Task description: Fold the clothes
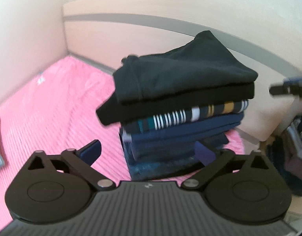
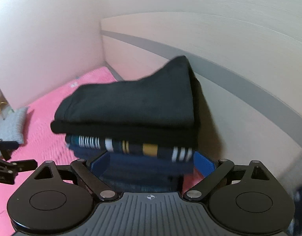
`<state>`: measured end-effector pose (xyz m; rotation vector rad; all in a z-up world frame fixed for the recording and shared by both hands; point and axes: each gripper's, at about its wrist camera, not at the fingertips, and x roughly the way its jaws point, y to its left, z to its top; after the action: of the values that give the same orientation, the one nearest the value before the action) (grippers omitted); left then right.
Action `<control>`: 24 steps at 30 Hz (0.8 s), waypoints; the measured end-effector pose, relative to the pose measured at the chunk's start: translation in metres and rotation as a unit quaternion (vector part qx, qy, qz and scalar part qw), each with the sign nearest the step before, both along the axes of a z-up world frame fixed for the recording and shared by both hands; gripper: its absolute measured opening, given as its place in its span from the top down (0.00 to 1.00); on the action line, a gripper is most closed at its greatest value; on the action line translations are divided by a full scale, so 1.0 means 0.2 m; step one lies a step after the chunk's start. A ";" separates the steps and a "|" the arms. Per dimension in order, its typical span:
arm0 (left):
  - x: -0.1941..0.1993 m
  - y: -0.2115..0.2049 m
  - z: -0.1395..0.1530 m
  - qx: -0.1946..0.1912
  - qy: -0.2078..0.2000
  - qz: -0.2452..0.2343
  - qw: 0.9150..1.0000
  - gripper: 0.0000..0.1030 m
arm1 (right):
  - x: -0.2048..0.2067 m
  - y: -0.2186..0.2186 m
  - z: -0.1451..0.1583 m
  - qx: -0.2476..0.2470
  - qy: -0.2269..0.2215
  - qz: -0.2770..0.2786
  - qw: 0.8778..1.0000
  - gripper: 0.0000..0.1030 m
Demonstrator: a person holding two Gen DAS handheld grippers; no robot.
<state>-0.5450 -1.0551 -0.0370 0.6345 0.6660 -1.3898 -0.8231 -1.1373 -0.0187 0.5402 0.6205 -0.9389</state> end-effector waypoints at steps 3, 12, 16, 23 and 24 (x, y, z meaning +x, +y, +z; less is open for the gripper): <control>0.02 0.15 0.01 0.006 0.039 0.014 0.999 0.01 | -0.05 0.22 0.07 0.000 -0.001 -0.027 1.000 0.00; 0.03 0.65 0.05 -0.015 0.066 0.034 0.997 0.01 | 0.07 0.76 0.08 0.004 0.015 -0.034 0.999 0.00; 0.01 0.81 0.06 -0.012 0.053 0.039 0.998 0.01 | 0.08 0.89 0.08 0.014 0.024 -0.036 0.999 0.00; -0.07 0.94 0.12 -0.021 0.052 0.044 0.997 0.01 | 0.05 0.96 0.09 0.014 0.040 -0.026 0.999 0.00; -0.09 0.94 0.13 -0.021 0.050 0.045 0.998 0.01 | 0.03 0.96 0.09 0.014 0.039 -0.025 0.999 0.00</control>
<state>-0.5624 -0.8668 -0.0115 0.4982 0.7349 -1.3543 -0.8168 -0.9462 -0.0016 0.5478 0.6947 -1.0029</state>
